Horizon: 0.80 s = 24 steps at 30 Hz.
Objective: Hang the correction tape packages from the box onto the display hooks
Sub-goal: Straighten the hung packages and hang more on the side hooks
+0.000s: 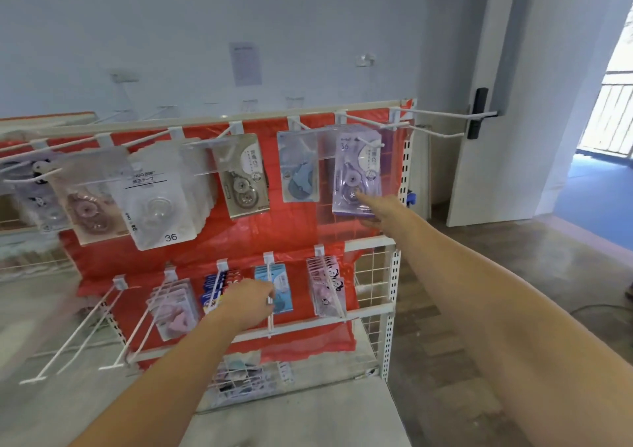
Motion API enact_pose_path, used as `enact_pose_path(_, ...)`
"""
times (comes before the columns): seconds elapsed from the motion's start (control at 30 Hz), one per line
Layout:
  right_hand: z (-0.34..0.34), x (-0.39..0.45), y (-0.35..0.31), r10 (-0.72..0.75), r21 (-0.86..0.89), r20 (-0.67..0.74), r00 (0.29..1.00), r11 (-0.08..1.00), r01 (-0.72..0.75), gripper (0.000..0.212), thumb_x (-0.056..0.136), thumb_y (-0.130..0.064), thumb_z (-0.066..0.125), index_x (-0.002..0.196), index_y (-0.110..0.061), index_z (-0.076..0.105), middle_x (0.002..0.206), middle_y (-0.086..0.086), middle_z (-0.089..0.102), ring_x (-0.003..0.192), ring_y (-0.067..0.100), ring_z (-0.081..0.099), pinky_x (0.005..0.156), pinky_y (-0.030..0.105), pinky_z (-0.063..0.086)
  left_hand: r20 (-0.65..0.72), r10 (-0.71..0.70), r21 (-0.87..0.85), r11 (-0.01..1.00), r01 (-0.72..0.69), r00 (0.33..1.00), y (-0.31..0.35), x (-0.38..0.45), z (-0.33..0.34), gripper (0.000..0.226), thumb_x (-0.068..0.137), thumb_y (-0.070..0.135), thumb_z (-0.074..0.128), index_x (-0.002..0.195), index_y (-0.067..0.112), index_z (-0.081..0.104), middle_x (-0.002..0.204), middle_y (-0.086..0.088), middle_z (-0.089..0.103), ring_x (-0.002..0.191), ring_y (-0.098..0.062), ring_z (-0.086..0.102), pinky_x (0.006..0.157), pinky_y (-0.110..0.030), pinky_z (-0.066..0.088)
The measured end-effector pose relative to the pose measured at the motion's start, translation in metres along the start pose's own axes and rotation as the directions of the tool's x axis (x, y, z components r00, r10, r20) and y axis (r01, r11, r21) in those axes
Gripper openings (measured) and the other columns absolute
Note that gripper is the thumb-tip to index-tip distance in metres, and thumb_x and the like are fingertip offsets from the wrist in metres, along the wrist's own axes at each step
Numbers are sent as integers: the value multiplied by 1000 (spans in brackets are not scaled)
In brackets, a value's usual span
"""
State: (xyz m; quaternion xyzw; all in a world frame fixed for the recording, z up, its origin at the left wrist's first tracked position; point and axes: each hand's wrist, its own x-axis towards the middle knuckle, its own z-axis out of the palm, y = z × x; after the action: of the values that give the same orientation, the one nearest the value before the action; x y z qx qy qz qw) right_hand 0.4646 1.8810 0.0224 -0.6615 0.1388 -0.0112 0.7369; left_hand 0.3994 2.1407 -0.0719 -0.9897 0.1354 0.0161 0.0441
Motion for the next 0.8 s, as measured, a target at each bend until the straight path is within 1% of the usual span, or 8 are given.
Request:
enact_pose_path(0.17,16,-19,27,54,-115,-1,999,992,-54,41,94,-11,54,132,3,47,134,22,51,113,30,57,97,39,48,4,-43,19,999,43,999,-26,-27,-12,31,94,31,45,120,19,56,121,-5,61,109,-23,57,91,-35,48)
enact_pose_path(0.3,45,-49,38,64,-92,3,998,994,-63,32,96,-2,49,127,7,51,132,19,54,112,29,55,101,39,45,-4,-70,-15,997,70,998,-48,-55,-21,34,95,32,47,126,19,53,126,-6,57,114,-25,54,93,-36,46)
enact_pose_path(0.37,65,-68,42,47,-126,3,999,991,-46,32,94,0,52,125,8,52,128,20,57,111,30,59,93,35,49,-30,-72,-68,995,70,997,-60,-71,-21,33,95,32,48,125,19,55,124,-6,59,112,-25,55,91,-36,47)
enact_pose_path(0.43,84,-85,52,14,-207,19,1000,978,-10,30,90,-3,56,119,2,56,119,20,61,91,25,63,79,34,52,-55,-69,-109,992,63,996,-69,-90,-18,30,96,34,47,121,20,57,121,-5,61,110,-25,56,87,-35,47)
enact_pose_path(0.5,106,-108,68,-32,-325,58,998,944,49,15,88,-6,56,102,-8,61,97,14,62,76,20,57,75,34,52,-64,-51,-113,993,44,997,-78,-112,-10,28,96,35,46,118,23,58,119,-3,62,107,-24,57,84,-36,48)
enact_pose_path(0.6,142,-151,96,-126,-507,129,984,844,175,11,89,-7,56,98,-8,61,86,10,56,78,21,55,74,35,48,-35,-15,-105,994,11,999,-91,-145,8,30,96,34,47,121,21,56,118,-6,63,109,-26,56,89,-39,48)
enact_pose_path(0.7,169,-194,134,-161,-692,288,944,647,321,20,91,-11,55,108,-4,64,96,5,58,91,17,53,76,26,40,15,-4,-130,991,6,1000,-104,-176,31,31,96,32,48,123,18,57,123,-7,60,116,-28,53,94,-38,45)
enact_pose_path(0.8,183,-219,181,-82,-784,362,928,512,351,24,90,-13,54,112,-6,63,112,9,64,107,23,57,86,26,41,66,10,-139,990,0,998,-118,-198,63,29,94,30,49,120,19,58,124,-5,60,114,-26,55,93,-38,47)
